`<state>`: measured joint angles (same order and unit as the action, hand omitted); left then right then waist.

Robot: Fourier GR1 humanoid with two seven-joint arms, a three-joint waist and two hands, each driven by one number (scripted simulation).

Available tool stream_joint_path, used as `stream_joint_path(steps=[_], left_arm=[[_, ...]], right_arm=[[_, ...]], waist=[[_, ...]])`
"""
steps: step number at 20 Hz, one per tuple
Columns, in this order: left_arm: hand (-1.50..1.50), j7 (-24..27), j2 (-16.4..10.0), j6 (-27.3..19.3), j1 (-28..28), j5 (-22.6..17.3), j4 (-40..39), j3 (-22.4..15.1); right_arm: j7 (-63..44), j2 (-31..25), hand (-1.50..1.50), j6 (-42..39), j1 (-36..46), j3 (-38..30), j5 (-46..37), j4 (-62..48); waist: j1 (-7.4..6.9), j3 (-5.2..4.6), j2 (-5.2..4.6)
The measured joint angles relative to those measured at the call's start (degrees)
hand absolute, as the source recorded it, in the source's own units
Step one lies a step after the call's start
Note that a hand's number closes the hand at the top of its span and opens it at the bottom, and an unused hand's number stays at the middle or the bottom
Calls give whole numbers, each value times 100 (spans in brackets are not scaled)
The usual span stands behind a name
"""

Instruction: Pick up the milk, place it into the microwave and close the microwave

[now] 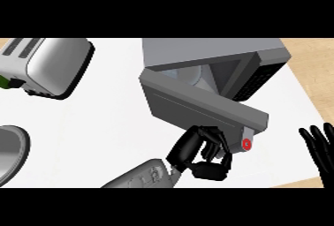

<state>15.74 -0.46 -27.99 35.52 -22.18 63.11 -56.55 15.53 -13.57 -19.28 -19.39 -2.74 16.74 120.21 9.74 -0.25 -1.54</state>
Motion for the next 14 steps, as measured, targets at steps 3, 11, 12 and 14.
stream_joint_path(steps=[3, 11, 12, 14], left_arm=[[150, -9, 14, -200, 304, -329, -157, 100], [150, 56, 47, -478, 951, -1189, -631, 523], [150, 127, 48, -492, 990, -1315, -649, 616], [150, 272, 48, -492, 1081, -1528, -733, 768]], right_arm=[[-98, -65, -150, -73, 49, -3, 166, 116], [-351, -169, -150, -186, 137, 26, 612, 391], [-386, -180, -150, -189, 145, 24, 665, 420], [-443, -211, -150, -207, 155, 20, 754, 463]], waist=[[133, 2, -34], [450, -3, -148], [475, -7, -164], [532, -10, -195]])
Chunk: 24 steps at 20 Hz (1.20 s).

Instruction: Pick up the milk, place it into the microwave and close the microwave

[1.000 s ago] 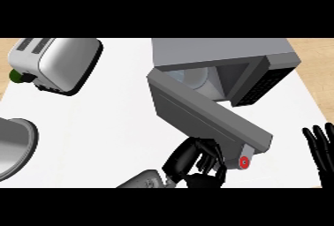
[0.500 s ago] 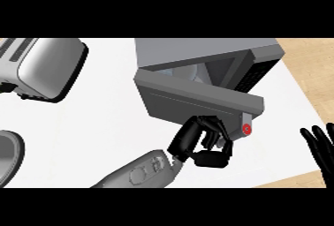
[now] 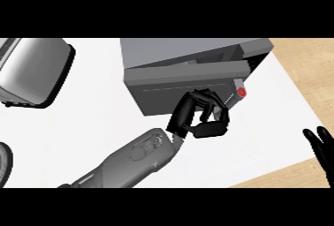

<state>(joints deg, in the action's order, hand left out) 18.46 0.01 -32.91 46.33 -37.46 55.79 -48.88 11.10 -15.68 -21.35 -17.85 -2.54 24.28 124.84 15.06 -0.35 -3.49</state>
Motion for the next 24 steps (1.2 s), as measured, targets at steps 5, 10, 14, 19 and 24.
stream_joint_path(steps=[5, 10, 14, 19, 24], left_arm=[[150, 244, 0, 9, 307, -436, -295, 293], [150, 569, -1, 51, 414, -723, -498, 388], [150, 825, -8, 41, 392, -900, -530, 385], [150, 1104, -11, 51, 399, -1084, -575, 351], [150, 1325, -5, 72, 423, -1231, -651, 310]], right_arm=[[-149, -99, -150, -28, 47, -29, 198, 141], [-272, -220, -150, -36, 158, -107, 358, 269], [-358, -306, -150, -48, 238, -154, 493, 365], [-442, -381, -150, -35, 366, -217, 661, 415], [-552, -450, -150, -4, 438, -264, 813, 451]], waist=[[148, 1, -50], [227, 5, -74], [284, 8, -74], [318, 14, -87], [336, 19, -86]])
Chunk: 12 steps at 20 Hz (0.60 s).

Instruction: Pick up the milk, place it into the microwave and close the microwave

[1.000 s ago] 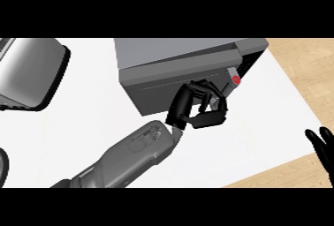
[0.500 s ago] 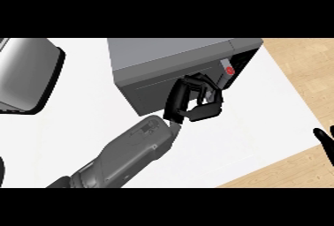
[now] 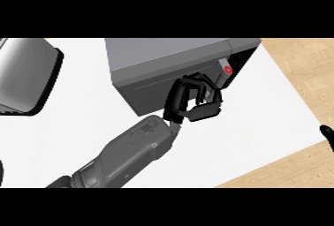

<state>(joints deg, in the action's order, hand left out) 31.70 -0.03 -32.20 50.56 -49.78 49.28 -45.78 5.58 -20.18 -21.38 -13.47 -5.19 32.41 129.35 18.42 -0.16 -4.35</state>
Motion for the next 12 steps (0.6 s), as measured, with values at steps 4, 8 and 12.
stream_joint_path(steps=[4, 8, 12], left_arm=[[150, 166, -6, -8, 3, -116, -39, -21], [150, 312, 0, 18, 23, -207, -86, -56], [150, 447, -9, 2, 25, -301, -115, -79]], right_arm=[[-74, -63, -150, 14, 36, -61, 114, 25], [-159, -102, -150, 61, 79, -95, 221, 48], [-236, -183, -150, 79, 127, -171, 319, 78]], waist=[[35, 4, 2], [39, 5, -4], [70, 6, -4]])
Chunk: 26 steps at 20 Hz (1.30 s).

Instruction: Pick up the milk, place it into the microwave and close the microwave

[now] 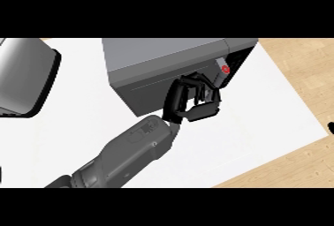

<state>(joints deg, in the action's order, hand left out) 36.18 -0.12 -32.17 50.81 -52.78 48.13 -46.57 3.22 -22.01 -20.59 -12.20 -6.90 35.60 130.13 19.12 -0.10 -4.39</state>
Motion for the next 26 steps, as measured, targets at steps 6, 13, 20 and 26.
stream_joint_path(steps=[6, 13, 20, 26], left_arm=[[150, 146, 6, -8, 30, -137, -53, -46], [150, 335, 2, -14, 68, -259, -106, -122], [150, 443, 5, -2, 125, -413, -161, -205], [150, 552, -4, -19, 139, -530, -196, -244]], right_arm=[[-86, -93, -150, 56, 107, -130, 157, 21], [-172, -218, -150, -1, 217, -189, 396, 13], [-293, -385, -150, -165, 335, -124, 722, 38], [-390, -514, -150, -244, 356, -150, 943, 24]], waist=[[9, 5, -2], [18, 13, -16], [5, 15, -22], [37, 17, -17]])
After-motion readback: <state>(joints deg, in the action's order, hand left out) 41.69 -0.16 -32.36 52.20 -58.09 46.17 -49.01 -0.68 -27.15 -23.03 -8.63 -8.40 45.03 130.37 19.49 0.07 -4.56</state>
